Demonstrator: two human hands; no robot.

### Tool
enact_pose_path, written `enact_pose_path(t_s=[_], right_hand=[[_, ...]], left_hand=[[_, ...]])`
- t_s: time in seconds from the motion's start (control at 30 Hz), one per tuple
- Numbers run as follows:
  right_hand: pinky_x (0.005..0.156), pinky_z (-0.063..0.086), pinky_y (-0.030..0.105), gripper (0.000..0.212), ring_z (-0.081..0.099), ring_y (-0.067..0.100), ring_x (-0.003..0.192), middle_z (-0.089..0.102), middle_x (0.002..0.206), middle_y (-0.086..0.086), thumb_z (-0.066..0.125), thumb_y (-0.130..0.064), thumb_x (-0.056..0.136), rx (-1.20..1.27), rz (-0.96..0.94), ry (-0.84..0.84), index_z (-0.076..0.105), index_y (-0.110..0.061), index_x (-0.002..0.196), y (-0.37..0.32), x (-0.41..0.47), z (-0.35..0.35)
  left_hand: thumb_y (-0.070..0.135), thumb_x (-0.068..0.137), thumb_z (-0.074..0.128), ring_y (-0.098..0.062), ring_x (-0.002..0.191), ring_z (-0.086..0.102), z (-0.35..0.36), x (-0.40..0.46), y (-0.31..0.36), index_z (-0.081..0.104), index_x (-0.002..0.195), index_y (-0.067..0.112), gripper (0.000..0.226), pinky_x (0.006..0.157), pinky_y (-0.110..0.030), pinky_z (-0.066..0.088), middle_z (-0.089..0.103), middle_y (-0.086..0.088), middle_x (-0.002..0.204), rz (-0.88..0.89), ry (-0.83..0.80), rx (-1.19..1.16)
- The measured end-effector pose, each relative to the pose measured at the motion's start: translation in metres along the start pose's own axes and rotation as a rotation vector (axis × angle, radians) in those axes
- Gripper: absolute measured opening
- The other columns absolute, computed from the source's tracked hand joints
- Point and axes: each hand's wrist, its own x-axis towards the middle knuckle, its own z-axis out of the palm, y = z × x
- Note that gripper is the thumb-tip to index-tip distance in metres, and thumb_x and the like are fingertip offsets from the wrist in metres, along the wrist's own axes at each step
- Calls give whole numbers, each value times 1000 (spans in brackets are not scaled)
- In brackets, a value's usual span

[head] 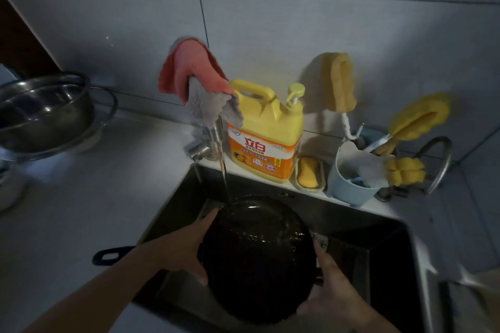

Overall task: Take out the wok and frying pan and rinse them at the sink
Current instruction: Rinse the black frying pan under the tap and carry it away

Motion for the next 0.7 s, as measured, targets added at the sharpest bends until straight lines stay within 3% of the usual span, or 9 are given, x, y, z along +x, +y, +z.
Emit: enact_pose_path(t_s=[0.07,0.1,0.17,0.27,0.33,0.4,0.5,0.6,0.7], right_hand=[[120,23,30,150,17,0,144,15,152,-25,86,-72,28,-39,-25,36,-6,-50,145,4,0,-4],[121,23,35,150,16,2,145,14,154,-20,83,-76,29,-46,-30,49,-7,-50,145,6,0,-8],[120,26,40,147,16,3,146,13,156,-14,83,-76,37,-72,-57,71,-10,-50,147,11,1,-20],[120,21,26,143,10,-8,144,9,154,-19,80,-75,49,-158,-110,48,-14,-39,150,7,1,-42],[119,16,16,142,4,-19,138,7,152,-20,73,-80,50,-218,-146,39,-16,-32,149,0,1,-51],[114,12,7,143,6,-17,138,7,150,-20,68,-84,46,-249,-158,37,-15,-29,148,-3,0,-54],[110,12,4,145,10,-10,138,4,146,-30,81,-72,48,-260,-168,62,-17,-33,148,-6,-2,-51],[113,21,13,143,13,-9,137,1,143,-34,90,-47,55,-296,-206,163,-16,-32,150,-9,-3,-50],[114,25,17,140,11,-4,143,-3,150,-29,90,-33,63,-330,-285,257,-19,-33,151,-15,-3,-52]], left_hand=[[27,50,91,20,130,20,-1,-3,18,-15,132,61,139,109,-12,24,23,42,138,53,18,-30],[24,50,90,22,128,21,1,-4,26,-13,133,60,138,108,-11,25,25,44,134,69,45,-36],[26,49,90,16,132,23,6,-4,39,-12,133,65,138,113,-23,28,29,42,136,108,132,-47],[18,62,85,30,120,22,15,-4,48,-8,113,83,125,110,-14,23,25,59,121,191,188,-91],[13,64,84,30,119,24,17,-6,51,-3,112,85,123,104,-6,26,25,59,122,228,185,-139],[15,58,86,29,119,27,18,-12,55,-3,114,85,126,98,-1,30,25,59,123,255,180,-205],[15,61,86,21,123,33,20,-15,60,-1,124,78,125,103,-9,34,33,50,128,295,256,-182],[27,62,88,21,131,19,26,-17,53,-13,131,69,130,108,-15,30,18,50,138,273,389,-43],[44,65,83,1,137,19,33,-15,38,-20,145,43,131,108,-32,37,7,19,153,202,539,112]])
